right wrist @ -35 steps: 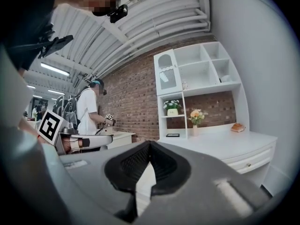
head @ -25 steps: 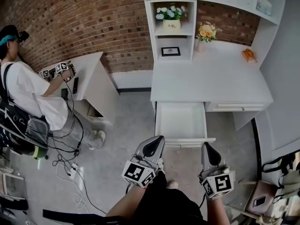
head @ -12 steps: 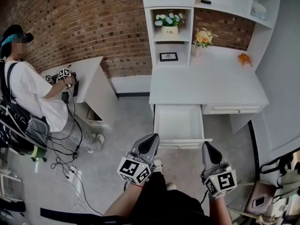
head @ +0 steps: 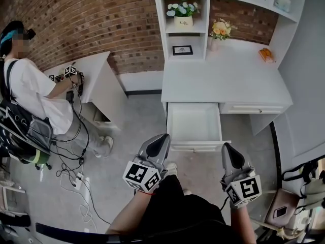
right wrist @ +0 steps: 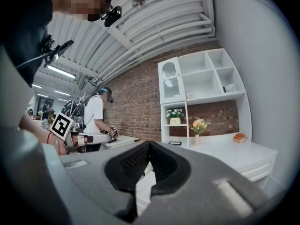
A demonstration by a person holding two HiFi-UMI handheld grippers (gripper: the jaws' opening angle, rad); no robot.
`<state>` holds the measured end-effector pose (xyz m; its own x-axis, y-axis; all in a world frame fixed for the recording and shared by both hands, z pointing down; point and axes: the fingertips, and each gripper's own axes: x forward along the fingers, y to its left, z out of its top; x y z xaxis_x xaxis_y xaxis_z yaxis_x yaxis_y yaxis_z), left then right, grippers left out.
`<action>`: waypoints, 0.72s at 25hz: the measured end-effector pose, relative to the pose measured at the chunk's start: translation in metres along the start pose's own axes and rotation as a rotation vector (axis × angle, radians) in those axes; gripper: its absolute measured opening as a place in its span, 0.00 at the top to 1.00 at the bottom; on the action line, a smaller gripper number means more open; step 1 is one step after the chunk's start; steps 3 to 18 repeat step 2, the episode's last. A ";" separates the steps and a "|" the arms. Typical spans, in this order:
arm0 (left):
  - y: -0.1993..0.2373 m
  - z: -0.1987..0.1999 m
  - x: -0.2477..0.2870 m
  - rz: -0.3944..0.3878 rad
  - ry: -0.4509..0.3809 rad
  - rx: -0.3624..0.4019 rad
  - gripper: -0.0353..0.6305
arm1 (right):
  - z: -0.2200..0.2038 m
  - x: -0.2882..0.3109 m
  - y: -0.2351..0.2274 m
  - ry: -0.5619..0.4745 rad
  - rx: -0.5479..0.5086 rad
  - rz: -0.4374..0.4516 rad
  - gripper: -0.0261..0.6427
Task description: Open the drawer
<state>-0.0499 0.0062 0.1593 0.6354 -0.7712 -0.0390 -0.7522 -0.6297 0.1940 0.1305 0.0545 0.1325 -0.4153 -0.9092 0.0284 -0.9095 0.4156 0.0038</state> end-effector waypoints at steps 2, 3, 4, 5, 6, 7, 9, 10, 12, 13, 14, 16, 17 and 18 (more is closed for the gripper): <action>0.003 0.000 0.000 0.004 0.003 0.003 0.95 | -0.002 0.001 -0.001 0.004 0.004 0.002 0.96; 0.003 0.000 0.000 0.004 0.003 0.003 0.95 | -0.002 0.001 -0.001 0.004 0.004 0.002 0.96; 0.003 0.000 0.000 0.004 0.003 0.003 0.95 | -0.002 0.001 -0.001 0.004 0.004 0.002 0.96; 0.003 0.000 0.000 0.004 0.003 0.003 0.95 | -0.002 0.001 -0.001 0.004 0.004 0.002 0.96; 0.003 0.000 0.000 0.004 0.003 0.003 0.95 | -0.002 0.001 -0.001 0.004 0.004 0.002 0.96; 0.003 0.000 0.000 0.004 0.003 0.003 0.95 | -0.002 0.001 -0.001 0.004 0.004 0.002 0.96; 0.003 0.000 0.000 0.004 0.003 0.003 0.95 | -0.002 0.001 -0.001 0.004 0.004 0.002 0.96; 0.003 0.000 0.000 0.004 0.003 0.003 0.95 | -0.002 0.001 -0.001 0.004 0.004 0.002 0.96; 0.003 0.000 0.000 0.004 0.003 0.003 0.95 | -0.002 0.001 -0.001 0.004 0.004 0.002 0.96; 0.003 0.000 0.000 0.004 0.003 0.003 0.95 | -0.002 0.001 -0.001 0.004 0.004 0.002 0.96; 0.003 0.000 0.000 0.004 0.003 0.003 0.95 | -0.002 0.001 -0.001 0.004 0.004 0.002 0.96; 0.003 0.000 0.000 0.004 0.003 0.003 0.95 | -0.002 0.001 -0.001 0.004 0.004 0.002 0.96; 0.003 0.000 0.000 0.004 0.003 0.003 0.95 | -0.002 0.001 -0.001 0.004 0.004 0.002 0.96; 0.003 0.000 0.000 0.004 0.003 0.003 0.95 | -0.002 0.001 -0.001 0.004 0.004 0.002 0.96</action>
